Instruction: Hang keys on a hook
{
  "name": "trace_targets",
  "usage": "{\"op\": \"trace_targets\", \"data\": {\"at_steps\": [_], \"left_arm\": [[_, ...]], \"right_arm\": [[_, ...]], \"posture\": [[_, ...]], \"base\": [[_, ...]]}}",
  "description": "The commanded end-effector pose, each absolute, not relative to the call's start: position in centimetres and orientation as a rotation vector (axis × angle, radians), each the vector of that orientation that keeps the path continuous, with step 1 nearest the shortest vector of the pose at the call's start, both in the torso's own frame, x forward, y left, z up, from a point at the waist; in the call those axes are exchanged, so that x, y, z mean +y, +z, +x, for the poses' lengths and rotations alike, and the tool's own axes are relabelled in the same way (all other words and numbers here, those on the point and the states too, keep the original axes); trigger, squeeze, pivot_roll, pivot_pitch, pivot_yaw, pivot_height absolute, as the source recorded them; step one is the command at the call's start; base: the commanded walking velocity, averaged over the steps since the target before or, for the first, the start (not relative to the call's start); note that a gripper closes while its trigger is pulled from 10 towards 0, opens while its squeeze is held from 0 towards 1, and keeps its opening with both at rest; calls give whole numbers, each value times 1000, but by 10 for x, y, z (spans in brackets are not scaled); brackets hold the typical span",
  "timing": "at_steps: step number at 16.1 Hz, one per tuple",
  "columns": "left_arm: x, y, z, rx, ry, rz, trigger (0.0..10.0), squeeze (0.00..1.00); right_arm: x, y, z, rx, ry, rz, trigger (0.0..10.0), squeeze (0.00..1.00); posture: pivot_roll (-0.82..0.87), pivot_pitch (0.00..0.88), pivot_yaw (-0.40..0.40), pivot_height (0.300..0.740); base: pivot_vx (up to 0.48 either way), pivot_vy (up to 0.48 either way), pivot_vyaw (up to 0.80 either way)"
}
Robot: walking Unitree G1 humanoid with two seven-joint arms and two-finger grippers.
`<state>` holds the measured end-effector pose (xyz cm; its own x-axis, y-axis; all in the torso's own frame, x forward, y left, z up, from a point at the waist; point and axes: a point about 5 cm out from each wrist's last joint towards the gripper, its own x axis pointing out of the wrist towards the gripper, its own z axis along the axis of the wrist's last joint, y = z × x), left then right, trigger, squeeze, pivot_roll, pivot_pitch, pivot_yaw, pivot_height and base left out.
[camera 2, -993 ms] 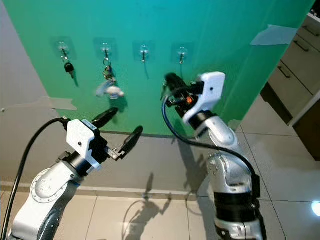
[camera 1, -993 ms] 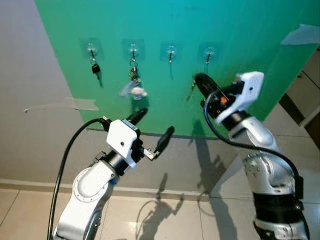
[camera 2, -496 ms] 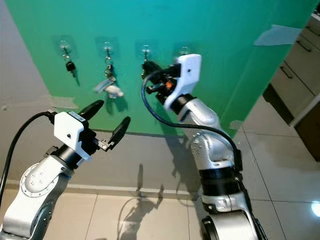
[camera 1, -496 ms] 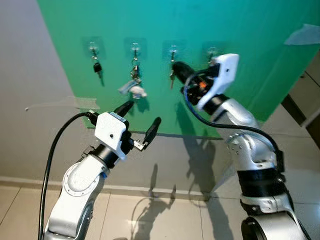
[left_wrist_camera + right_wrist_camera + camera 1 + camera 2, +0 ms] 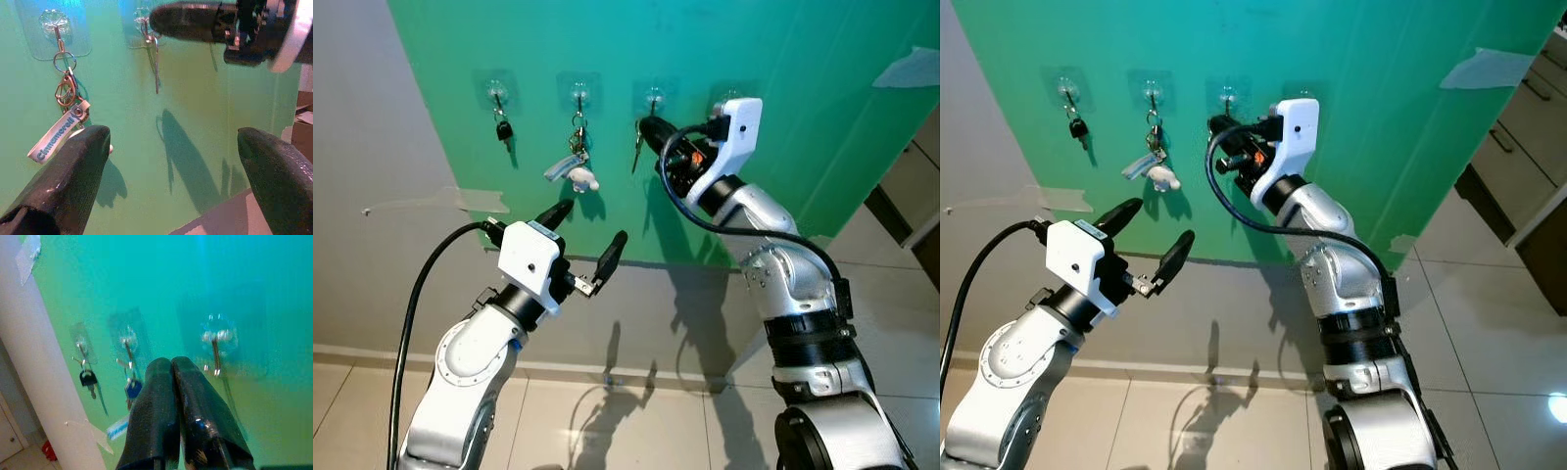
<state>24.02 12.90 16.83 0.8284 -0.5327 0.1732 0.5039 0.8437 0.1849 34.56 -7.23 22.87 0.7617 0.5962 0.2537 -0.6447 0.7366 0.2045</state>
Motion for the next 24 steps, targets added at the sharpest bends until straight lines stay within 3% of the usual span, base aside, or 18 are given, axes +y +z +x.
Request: {"op": "trace_targets", "data": {"at_steps": [1, 5, 11, 24], "left_arm": [[129, 171, 238, -228, -551, 145, 10000, 0], [126, 172, 238, -228, -563, 140, 10000, 0], [125, 171, 238, -227, -571, 137, 10000, 0], [124, 171, 239, -227, -580, 133, 10000, 0]], "right_arm": [[-76, 238, 350, -218, 661, 298, 10000, 0], [-84, 240, 356, -224, 603, 347, 10000, 0], [-76, 224, 354, -134, 663, 296, 10000, 0], [-83, 231, 356, -161, 633, 342, 10000, 0]], "posture": [[51, 22, -51, 740], [50, 20, -49, 740], [50, 21, -51, 740], [47, 20, -45, 740]], "base": [[0, 0, 0], [0, 0, 0], [0, 0, 0], [0, 0, 0]]}}
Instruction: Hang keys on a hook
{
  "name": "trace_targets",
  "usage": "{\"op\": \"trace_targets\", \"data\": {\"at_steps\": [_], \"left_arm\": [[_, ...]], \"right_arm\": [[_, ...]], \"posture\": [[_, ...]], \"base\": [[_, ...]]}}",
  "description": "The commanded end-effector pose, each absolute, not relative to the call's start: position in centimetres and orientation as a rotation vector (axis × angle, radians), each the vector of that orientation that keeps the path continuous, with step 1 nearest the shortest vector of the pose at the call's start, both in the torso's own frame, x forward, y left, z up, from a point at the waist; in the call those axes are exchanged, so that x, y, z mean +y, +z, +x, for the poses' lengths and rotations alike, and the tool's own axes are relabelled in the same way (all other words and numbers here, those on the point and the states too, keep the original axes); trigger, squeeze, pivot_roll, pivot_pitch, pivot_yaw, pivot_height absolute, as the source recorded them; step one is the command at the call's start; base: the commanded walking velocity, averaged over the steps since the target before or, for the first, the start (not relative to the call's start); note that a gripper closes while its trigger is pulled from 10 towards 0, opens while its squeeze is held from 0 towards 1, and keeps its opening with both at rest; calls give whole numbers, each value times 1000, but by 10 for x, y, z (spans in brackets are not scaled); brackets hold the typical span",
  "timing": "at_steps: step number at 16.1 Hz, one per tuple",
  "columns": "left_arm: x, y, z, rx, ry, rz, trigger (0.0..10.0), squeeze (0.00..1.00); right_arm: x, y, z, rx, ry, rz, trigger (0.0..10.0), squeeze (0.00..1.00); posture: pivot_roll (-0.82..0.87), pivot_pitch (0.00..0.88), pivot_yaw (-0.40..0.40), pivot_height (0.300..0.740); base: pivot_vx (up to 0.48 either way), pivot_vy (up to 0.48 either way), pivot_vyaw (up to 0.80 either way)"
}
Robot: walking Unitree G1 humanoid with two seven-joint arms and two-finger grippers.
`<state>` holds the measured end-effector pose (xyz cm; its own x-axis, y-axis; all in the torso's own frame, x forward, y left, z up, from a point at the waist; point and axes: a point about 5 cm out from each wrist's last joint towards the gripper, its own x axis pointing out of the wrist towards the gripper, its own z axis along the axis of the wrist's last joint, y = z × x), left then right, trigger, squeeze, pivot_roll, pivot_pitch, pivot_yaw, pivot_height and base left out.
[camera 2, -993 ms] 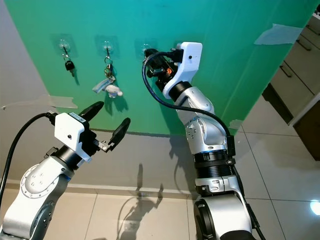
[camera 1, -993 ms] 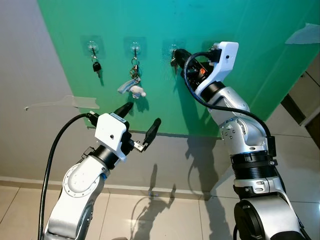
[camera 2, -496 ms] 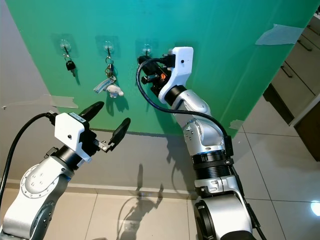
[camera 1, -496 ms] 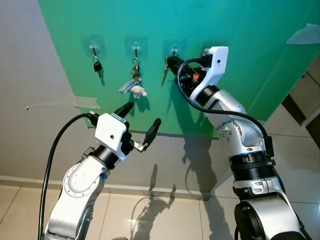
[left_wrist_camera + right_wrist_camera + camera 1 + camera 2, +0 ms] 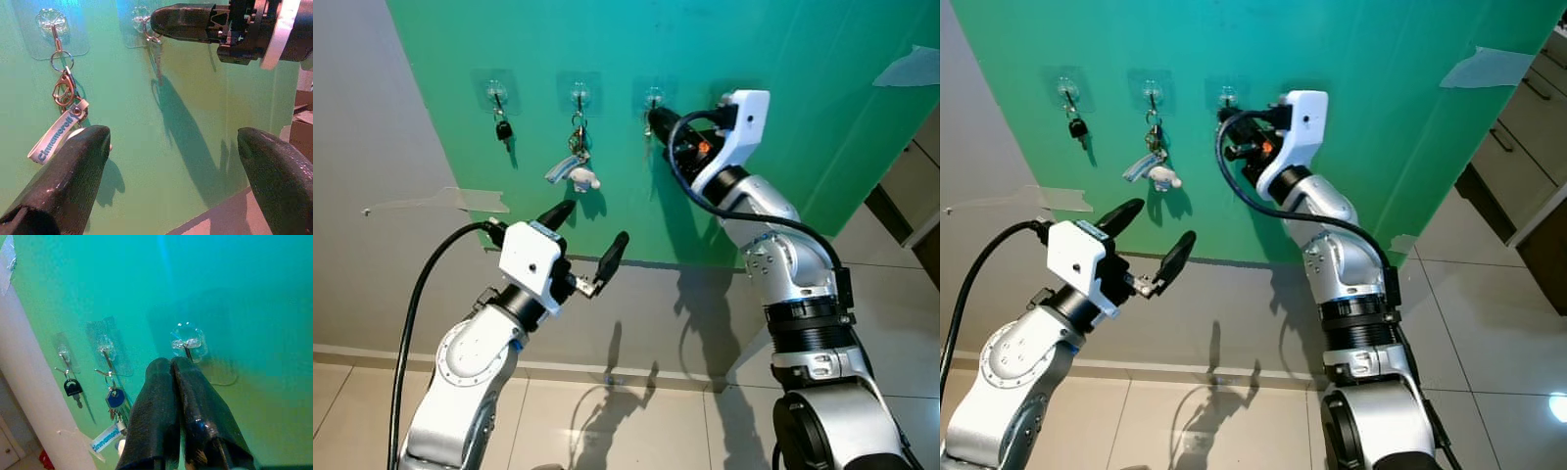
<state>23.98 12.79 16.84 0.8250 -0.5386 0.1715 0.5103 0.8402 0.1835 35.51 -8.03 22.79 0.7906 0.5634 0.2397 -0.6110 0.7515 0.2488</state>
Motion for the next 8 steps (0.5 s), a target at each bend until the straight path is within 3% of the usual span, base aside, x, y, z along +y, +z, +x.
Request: {"op": "trace_targets", "data": {"at_steps": [1, 8], "left_arm": [[124, 171, 239, -227, -581, 133, 10000, 0], [124, 171, 238, -225, -588, 131, 10000, 0]], "right_arm": [[-84, 231, 357, -161, 630, 344, 10000, 0], [-85, 220, 360, -95, 588, 319, 10000, 0]], "posture": [[47, 20, -45, 740], [50, 17, -46, 740]], "base": [[0, 0, 0], [0, 0, 0]]}}
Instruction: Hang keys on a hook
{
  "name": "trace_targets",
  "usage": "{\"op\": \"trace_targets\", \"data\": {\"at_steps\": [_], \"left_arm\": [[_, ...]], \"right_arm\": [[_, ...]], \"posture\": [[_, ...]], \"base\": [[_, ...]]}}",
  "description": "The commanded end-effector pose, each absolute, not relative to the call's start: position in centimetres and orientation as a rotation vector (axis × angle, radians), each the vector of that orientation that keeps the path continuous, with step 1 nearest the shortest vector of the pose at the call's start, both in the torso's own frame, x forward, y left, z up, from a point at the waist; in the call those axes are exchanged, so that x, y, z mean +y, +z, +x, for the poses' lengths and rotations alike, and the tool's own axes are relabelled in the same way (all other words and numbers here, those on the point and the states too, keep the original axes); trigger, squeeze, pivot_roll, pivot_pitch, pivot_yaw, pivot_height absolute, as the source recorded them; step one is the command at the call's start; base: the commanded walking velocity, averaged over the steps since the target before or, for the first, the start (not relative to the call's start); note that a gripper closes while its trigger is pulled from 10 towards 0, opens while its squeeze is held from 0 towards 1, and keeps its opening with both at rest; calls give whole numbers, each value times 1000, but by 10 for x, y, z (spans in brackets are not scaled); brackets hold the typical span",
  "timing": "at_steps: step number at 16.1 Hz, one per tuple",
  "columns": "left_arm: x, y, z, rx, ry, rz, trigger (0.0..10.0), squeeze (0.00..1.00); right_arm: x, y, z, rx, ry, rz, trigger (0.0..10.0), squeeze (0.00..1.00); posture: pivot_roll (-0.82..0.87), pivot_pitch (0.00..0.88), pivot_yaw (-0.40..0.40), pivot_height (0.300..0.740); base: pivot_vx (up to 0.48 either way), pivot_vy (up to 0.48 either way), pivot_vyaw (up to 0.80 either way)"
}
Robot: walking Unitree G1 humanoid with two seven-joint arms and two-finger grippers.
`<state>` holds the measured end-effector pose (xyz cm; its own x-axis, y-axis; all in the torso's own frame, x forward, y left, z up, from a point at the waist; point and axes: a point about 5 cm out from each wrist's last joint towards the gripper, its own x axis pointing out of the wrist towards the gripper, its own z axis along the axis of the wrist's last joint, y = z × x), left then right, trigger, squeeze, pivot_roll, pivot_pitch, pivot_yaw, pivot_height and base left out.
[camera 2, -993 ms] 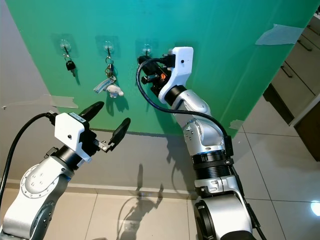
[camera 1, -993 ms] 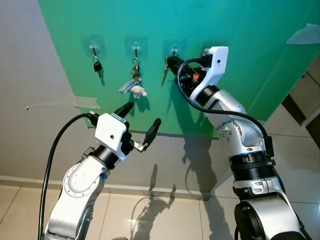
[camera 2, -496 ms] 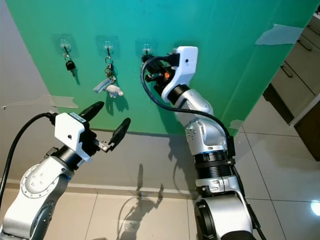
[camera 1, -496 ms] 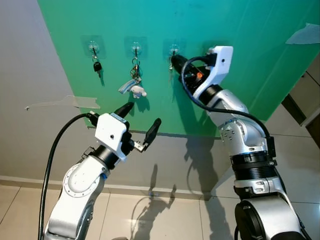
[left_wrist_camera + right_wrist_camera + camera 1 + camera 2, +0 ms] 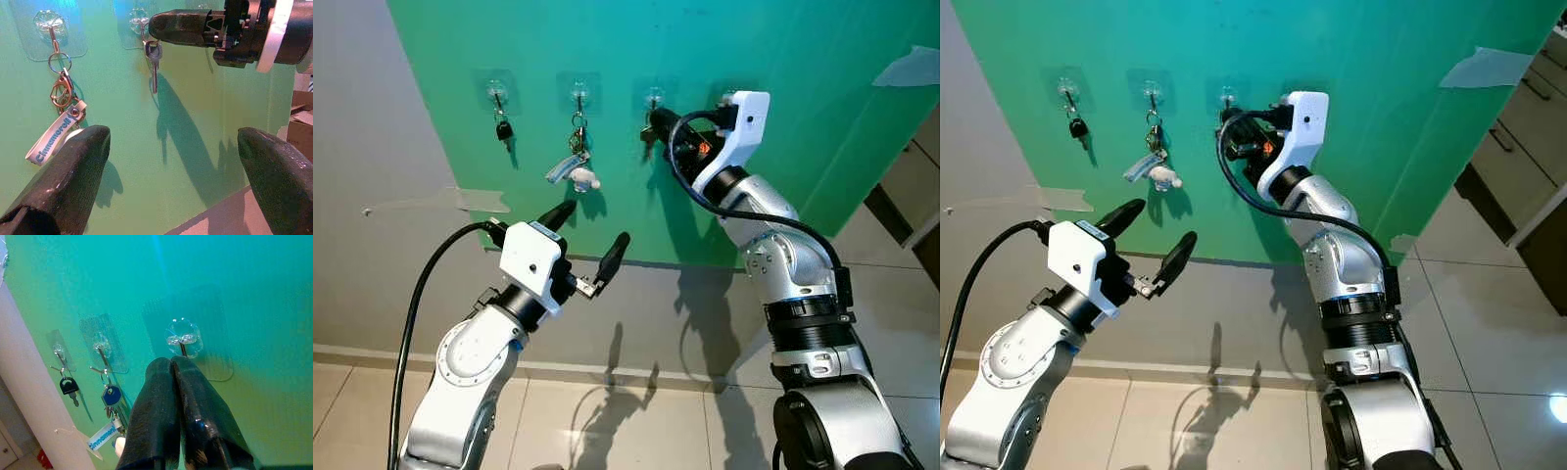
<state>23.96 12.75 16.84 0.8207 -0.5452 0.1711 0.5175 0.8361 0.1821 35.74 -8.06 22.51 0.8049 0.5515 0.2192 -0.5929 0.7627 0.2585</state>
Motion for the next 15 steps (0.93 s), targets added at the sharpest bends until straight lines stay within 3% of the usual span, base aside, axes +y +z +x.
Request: {"op": "trace_targets", "data": {"at_steps": [1, 8, 15], "left_arm": [[124, 171, 238, -226, -587, 131, 10000, 0], [124, 170, 237, -222, -593, 129, 10000, 0], [124, 170, 236, -219, -598, 130, 10000, 0]], "right_arm": [[-85, 222, 361, -103, 585, 346, 10000, 0], [-91, 223, 363, -86, 567, 441, 10000, 0], [-83, 216, 360, -32, 605, 391, 10000, 0]], "posture": [[52, 17, -48, 740], [51, 9, -49, 740], [50, 5, -49, 740]], "base": [[0, 0, 0], [0, 0, 0], [0, 0, 0]]}}
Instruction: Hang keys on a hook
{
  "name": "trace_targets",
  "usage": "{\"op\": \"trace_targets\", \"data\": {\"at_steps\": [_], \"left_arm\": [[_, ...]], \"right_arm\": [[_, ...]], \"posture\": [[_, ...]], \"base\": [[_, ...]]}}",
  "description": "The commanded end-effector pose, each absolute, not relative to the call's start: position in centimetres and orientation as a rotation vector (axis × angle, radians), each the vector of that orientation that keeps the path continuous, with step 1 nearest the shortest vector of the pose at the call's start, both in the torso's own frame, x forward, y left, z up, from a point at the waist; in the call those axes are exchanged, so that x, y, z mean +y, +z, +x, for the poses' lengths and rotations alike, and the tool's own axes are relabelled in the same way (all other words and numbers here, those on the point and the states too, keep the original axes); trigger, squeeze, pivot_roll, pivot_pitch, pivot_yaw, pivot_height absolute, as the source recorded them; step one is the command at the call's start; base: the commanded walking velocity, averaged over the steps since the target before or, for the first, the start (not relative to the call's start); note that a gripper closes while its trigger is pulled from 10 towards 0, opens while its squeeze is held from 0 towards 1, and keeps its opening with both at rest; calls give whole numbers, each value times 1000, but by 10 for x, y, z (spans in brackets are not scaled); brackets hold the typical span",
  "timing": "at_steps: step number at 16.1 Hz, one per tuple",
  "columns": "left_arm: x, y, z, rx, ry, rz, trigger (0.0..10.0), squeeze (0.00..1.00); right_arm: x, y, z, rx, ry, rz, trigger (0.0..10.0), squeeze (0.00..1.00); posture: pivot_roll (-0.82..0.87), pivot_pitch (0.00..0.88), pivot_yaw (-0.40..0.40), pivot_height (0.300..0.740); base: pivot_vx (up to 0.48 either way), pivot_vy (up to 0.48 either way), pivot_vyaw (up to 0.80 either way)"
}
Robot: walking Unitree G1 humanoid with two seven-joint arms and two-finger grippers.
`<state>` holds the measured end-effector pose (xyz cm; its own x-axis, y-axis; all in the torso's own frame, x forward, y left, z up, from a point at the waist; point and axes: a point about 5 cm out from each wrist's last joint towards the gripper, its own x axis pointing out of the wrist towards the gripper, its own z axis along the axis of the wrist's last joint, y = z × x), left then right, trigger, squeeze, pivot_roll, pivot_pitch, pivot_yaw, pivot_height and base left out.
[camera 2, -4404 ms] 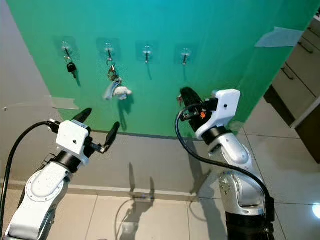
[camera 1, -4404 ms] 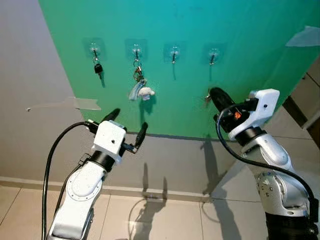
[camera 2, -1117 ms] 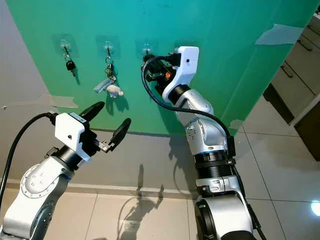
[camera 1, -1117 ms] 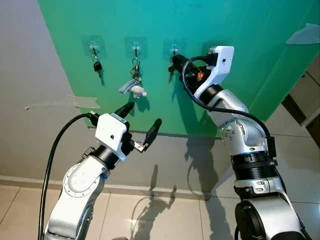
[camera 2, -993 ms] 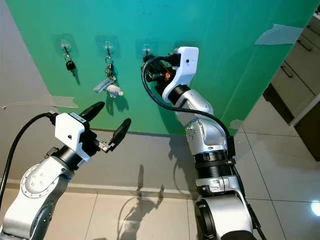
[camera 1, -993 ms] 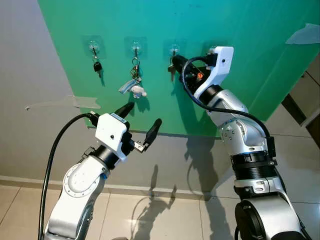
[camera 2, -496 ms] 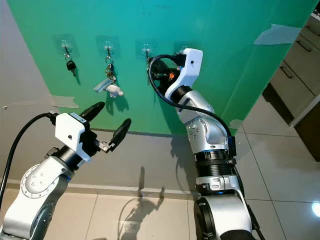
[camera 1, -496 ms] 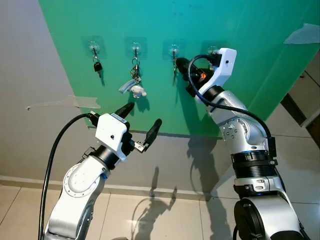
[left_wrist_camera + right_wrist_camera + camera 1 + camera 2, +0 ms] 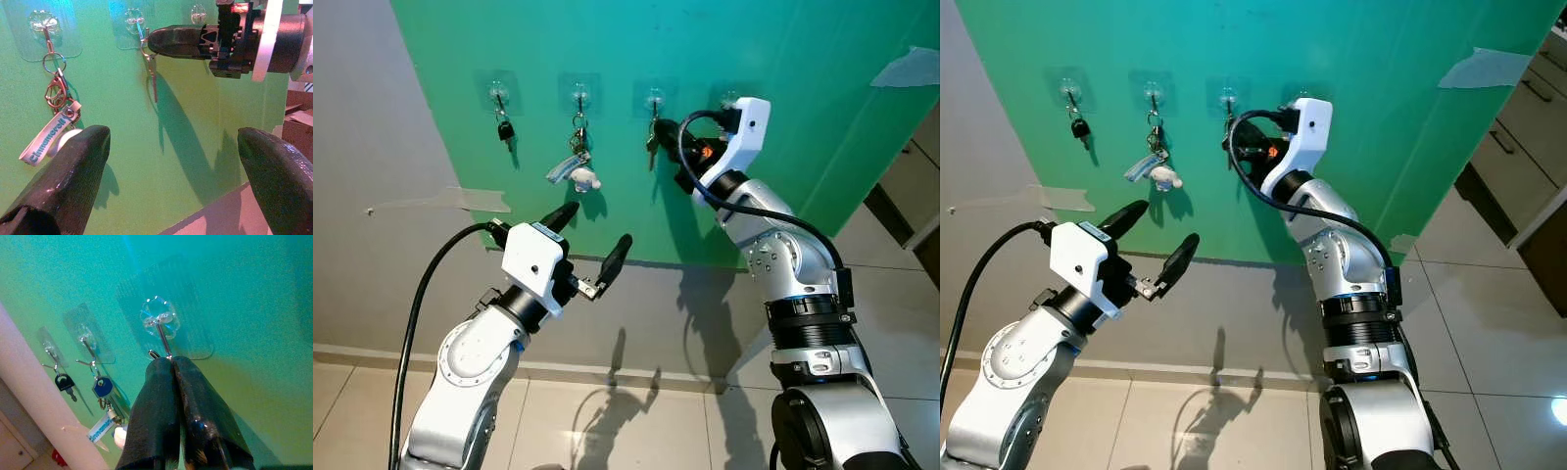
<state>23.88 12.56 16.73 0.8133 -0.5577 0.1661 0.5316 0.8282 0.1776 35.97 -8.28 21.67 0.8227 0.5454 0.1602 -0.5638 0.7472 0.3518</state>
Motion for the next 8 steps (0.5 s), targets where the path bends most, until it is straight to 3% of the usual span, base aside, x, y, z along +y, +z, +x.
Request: {"op": "trace_targets", "data": {"at_steps": [1, 8], "left_arm": [[124, 169, 236, -218, -598, 130, 10000, 0], [122, 171, 236, -226, -604, 129, 10000, 0]], "right_arm": [[-82, 214, 360, -25, 612, 383, 10000, 0], [-82, 213, 358, -29, 607, 354, 10000, 0]], "posture": [[54, 6, -52, 740], [50, 10, -49, 740]], "base": [[0, 0, 0], [0, 0, 0]]}}
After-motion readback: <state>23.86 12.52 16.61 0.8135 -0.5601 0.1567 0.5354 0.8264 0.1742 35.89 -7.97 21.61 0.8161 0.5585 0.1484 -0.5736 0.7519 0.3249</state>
